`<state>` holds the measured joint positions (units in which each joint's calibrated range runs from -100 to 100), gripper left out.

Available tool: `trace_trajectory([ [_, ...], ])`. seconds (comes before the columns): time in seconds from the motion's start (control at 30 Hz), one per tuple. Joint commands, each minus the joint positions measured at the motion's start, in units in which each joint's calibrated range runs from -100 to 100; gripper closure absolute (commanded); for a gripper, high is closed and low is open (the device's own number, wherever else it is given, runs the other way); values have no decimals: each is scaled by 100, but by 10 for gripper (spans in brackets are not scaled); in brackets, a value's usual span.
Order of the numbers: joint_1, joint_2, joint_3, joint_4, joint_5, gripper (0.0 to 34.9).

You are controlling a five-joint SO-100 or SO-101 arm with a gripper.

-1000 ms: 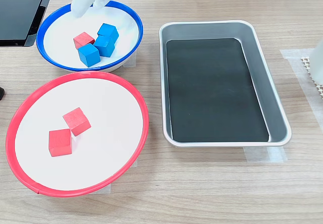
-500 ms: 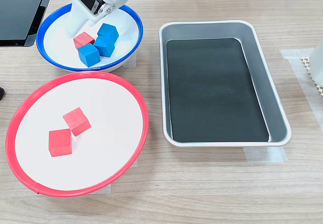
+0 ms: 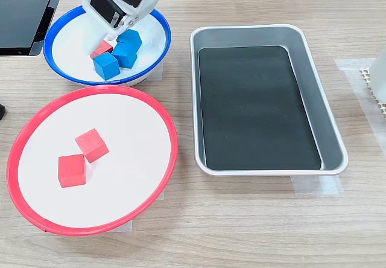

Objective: Relocate any red block in the blue dish to the red dish, correcting any misplacement.

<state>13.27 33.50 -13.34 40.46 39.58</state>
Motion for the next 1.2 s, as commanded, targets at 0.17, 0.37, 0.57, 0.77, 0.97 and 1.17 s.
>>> trace_trajectory([
  [0.17, 51, 134, -164, -129, 15, 200],
  [0.37, 70, 227, -182, -146, 68, 227],
  [0.57, 70, 296, -245, -146, 68, 251],
  [0.77, 33, 253, -255, -121, 44, 301],
  [0.97, -62, 23, -218, -13, -39, 346],
  [1.17, -146, -515, -63, 143, -112, 346],
])
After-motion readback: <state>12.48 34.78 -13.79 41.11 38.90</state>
